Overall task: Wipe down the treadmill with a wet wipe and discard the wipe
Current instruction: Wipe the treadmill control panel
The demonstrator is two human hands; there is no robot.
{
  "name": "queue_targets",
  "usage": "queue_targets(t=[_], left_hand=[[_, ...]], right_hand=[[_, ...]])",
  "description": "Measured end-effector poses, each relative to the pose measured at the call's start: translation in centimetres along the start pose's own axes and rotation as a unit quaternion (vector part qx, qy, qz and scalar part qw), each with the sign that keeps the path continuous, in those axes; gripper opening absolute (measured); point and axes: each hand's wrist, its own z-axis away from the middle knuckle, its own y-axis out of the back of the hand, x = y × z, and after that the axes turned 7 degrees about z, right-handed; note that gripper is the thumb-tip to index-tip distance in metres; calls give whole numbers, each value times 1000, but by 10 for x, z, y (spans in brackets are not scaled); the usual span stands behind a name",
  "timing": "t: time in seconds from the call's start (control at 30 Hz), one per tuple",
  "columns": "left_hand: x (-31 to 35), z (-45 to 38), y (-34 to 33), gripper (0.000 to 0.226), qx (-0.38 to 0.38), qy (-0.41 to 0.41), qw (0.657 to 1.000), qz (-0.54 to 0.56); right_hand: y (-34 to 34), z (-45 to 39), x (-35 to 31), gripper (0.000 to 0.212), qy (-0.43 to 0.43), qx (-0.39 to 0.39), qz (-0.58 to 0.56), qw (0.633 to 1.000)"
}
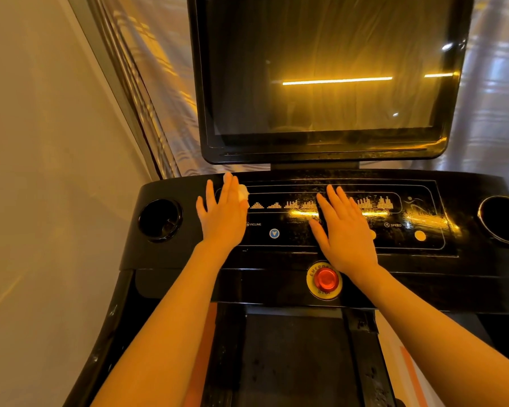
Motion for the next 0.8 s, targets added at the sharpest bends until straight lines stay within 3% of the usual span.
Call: queue_targets(t=[0.13, 0.2, 0.37, 0.43, 0.5, 0.67, 0.8], left_hand=[[16, 21, -14, 75, -33, -133, 986, -89], [8, 22, -13, 76, -32, -154, 980, -122], [-29, -4, 14, 62, 21, 28, 999, -30], [-33, -11, 17, 60, 23, 62, 997, -27], [-23, -11, 13, 61, 16, 48, 999, -10], [-1, 3, -2, 66, -21, -76, 996, -34], [-29, 2, 3, 64, 7, -7, 999, -39]], right_hand=[[0, 0, 0, 62, 0, -8, 12, 1000], [0, 0, 0, 63, 0, -9, 15, 1000], [-1, -1, 0, 66, 0, -6, 16, 1000], [-2, 0, 0, 67, -2, -4, 15, 1000], [-1, 0, -1, 67, -4, -2, 12, 1000], [-1, 0, 0, 64, -2, -5, 11, 1000], [-1, 1, -1, 64, -3, -2, 8, 1000]])
